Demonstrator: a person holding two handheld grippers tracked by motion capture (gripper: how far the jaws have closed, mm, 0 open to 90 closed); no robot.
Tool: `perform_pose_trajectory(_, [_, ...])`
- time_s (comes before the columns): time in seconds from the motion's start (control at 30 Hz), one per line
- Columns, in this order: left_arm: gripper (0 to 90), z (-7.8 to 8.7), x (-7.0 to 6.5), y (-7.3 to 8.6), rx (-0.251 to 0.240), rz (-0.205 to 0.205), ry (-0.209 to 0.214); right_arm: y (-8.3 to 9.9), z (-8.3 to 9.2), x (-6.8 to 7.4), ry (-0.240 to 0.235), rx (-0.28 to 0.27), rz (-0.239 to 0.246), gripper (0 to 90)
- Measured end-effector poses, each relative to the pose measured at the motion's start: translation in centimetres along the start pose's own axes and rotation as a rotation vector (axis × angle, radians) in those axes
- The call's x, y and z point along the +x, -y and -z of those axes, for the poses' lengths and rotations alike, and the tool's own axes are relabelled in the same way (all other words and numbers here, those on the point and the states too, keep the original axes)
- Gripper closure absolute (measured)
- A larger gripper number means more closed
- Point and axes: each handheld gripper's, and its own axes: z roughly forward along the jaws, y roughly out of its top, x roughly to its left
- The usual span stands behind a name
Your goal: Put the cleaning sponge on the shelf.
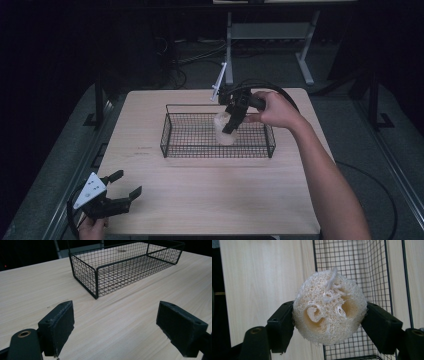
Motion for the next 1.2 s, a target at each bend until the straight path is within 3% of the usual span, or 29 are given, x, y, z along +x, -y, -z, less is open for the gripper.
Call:
perform_pose_trajectory(0.17, [14.1, 0.0, -0.1, 0.0, -0.001, 0.0, 0.0, 0.3, -1.1, -1.3, -0.001, 0.025, -0.036, 27.7])
perform_pose_trajectory(0.43, [14.1, -0.1, -0.1, 0.0, -0.001, 0.004, 0.002, 1.1, -2.1, -2.6, -0.002, 0.01, -0.068, 27.7])
perform_pose_trajectory(0.77, [14.1, -0.1, -0.1, 0.0, 0.003, -0.002, 0.003, 1.8, -3.7, -4.7, -0.011, 0.029, -0.132, 27.6])
perform_pose_trajectory(1.2, [14.1, -0.1, -0.2, 0.0, 0.003, -0.002, 0.004, 2.4, -6.0, -5.9, -0.02, 0.033, -0.155, 27.6])
